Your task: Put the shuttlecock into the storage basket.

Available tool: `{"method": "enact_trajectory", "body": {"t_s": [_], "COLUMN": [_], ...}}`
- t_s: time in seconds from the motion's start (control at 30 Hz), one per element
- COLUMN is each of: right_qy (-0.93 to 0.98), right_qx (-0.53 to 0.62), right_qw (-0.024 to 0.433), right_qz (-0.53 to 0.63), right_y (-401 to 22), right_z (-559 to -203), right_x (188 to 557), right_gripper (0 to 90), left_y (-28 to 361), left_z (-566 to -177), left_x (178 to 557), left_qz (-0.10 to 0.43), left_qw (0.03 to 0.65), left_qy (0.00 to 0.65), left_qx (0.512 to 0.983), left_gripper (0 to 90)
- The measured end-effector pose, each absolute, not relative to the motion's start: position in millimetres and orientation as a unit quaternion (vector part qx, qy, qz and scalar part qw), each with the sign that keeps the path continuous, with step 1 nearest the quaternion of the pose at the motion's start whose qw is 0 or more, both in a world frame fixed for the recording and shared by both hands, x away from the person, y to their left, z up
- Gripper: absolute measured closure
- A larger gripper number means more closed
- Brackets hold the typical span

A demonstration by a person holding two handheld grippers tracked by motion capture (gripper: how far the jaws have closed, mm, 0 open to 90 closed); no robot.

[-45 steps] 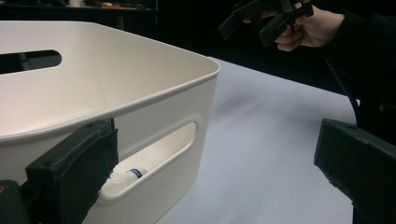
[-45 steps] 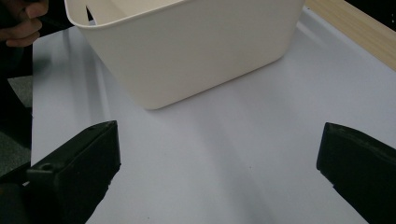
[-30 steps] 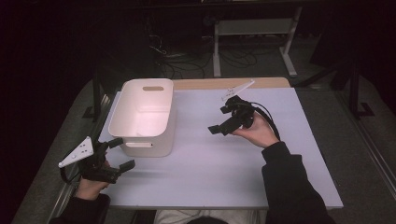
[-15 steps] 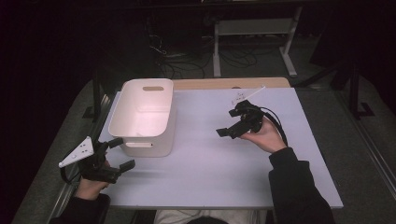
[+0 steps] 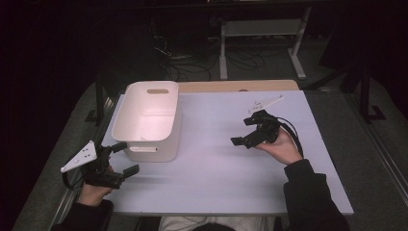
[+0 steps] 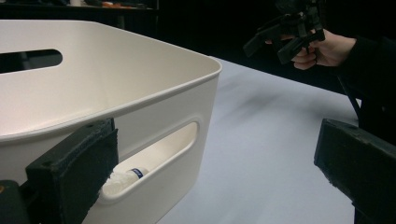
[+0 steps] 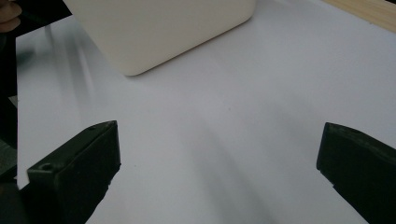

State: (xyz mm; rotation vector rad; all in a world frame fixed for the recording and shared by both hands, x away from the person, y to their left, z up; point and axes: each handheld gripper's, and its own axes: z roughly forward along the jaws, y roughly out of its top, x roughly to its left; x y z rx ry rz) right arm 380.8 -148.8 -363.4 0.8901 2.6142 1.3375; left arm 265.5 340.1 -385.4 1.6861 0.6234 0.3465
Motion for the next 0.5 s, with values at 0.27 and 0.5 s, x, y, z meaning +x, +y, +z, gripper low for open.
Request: {"method": "enact_trajectory", "body": {"t_s": [0.27,0.5], "right_qy": [0.848,0.839], "right_qx": [0.296,0.306], "right_qw": [0.040,0.043], "right_qz": [0.438,0.448], "right_y": [-159,-170], "right_z": [-369,-371], "right_x": [374,367], "right_gripper": [0.0,0.0], "left_y": [340,340], "left_z": [-385,-385], "left_x": [266,266], "left_qz": [0.150,0.151], "left_qw": [0.609,0.609], "left_qy": [0.270,0.271], "left_qx": [0.731,0.730], "left_gripper": [0.0,0.0]}}
